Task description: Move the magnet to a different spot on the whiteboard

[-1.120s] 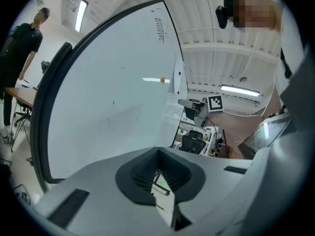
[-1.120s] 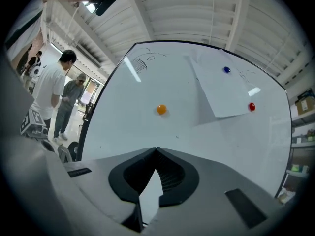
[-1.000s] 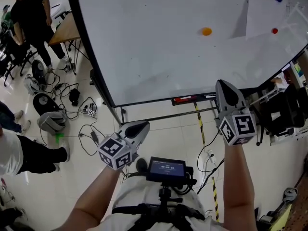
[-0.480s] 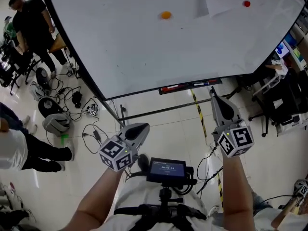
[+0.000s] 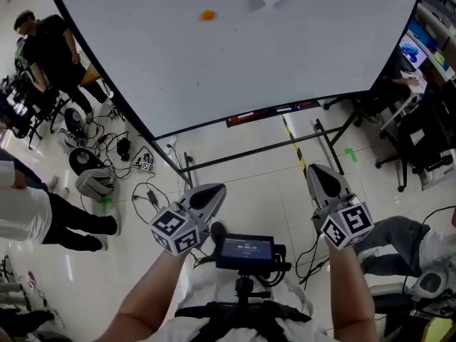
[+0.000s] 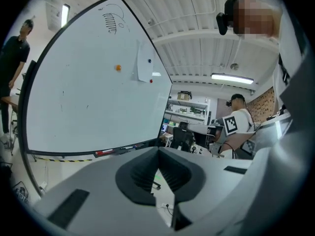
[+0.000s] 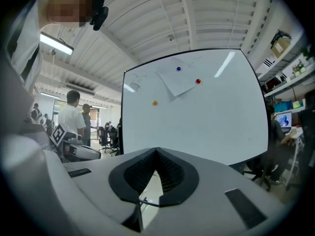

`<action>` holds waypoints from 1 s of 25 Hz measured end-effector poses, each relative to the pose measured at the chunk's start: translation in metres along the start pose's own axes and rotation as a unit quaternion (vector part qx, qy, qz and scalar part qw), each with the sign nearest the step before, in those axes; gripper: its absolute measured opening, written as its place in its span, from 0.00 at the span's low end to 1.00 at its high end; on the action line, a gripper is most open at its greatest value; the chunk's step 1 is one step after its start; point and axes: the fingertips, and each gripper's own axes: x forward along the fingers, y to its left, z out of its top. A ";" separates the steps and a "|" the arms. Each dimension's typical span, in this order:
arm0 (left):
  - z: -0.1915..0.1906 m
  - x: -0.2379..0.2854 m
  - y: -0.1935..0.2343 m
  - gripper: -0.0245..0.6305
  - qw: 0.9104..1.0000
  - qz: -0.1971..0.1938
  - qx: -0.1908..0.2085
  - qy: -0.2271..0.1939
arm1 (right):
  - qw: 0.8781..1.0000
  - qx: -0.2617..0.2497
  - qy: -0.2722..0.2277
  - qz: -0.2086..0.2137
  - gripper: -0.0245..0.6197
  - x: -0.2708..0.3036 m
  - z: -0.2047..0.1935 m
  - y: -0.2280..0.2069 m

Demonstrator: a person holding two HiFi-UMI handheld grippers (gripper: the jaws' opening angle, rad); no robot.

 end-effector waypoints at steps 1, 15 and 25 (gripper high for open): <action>0.000 0.000 -0.008 0.09 1.000 -0.005 -0.004 -0.005 | 1.000 0.007 -0.001 0.004 0.06 -0.007 -0.003 0.002; -0.002 0.006 -0.090 0.09 0.999 -0.032 -0.021 -0.021 | 0.995 0.070 0.007 0.075 0.06 -0.076 -0.021 0.036; -0.011 0.020 -0.117 0.09 0.998 -0.041 -0.033 -0.017 | 0.990 0.110 0.018 0.091 0.06 -0.108 -0.030 0.033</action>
